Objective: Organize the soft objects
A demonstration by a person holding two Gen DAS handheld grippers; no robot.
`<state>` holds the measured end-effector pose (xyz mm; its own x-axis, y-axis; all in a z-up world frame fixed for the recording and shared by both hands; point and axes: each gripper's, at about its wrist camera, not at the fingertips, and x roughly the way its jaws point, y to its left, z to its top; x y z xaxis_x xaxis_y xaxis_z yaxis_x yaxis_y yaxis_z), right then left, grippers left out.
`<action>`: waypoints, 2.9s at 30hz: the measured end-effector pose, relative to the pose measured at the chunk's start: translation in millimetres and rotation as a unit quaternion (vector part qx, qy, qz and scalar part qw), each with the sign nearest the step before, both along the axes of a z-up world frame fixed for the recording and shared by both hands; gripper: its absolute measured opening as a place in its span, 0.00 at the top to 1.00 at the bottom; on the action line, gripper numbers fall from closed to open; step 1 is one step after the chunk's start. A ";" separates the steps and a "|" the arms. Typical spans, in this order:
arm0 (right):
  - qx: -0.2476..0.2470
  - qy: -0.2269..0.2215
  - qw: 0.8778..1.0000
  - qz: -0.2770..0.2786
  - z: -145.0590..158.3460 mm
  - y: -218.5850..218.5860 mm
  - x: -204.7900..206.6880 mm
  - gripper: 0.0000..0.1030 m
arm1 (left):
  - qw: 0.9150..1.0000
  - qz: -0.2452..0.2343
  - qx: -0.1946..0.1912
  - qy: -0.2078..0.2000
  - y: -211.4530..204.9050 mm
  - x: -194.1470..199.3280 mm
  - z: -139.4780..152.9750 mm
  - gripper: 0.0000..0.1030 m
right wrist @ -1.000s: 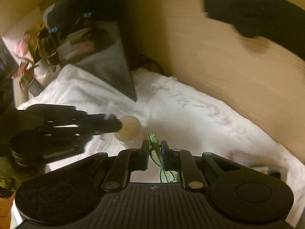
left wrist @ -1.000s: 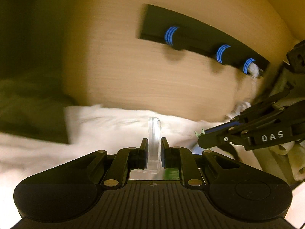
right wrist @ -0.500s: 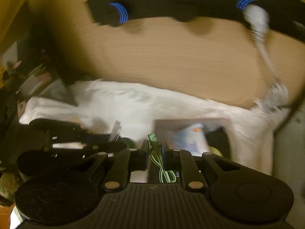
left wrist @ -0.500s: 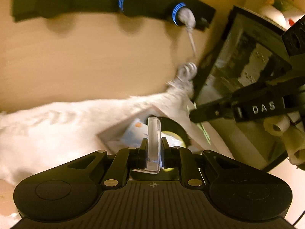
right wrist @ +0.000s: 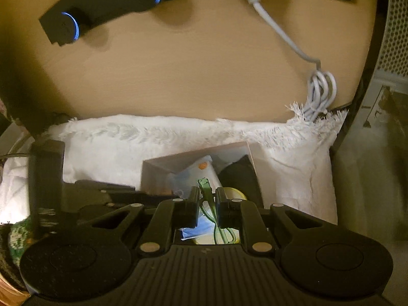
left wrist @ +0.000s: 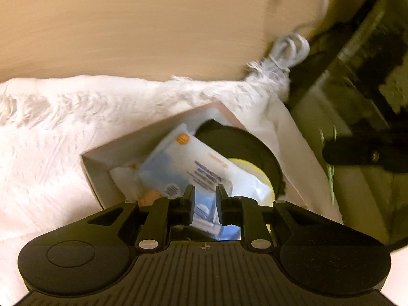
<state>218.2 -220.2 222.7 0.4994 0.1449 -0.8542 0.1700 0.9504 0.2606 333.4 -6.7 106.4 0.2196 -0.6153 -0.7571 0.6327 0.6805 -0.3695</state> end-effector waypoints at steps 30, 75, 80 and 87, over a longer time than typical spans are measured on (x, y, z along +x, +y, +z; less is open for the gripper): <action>0.048 -0.035 0.998 0.023 -29.8 71.1 59.9 0.68 | 0.986 0.137 0.041 -0.088 200.3 -146.0 -31.2 0.81; -0.073 -0.131 0.979 0.137 -139.5 50.0 -136.4 0.06 | 0.892 0.383 0.122 -0.206 69.4 -267.1 -94.8 0.14; -0.073 -0.131 0.979 0.137 -139.4 49.9 -136.8 0.06 | 0.893 0.383 0.120 -0.205 69.4 -267.0 -94.9 0.14; -0.073 -0.131 0.979 0.136 -139.2 50.2 -137.0 0.05 | 0.894 0.382 0.119 -0.204 70.6 -266.4 -94.9 0.14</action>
<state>81.2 -170.1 83.5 0.6636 0.1887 -0.7239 -0.1492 0.9816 0.1191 67.0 63.9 11.4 0.7942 -0.0004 -0.6077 -0.0006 1.0000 -0.0015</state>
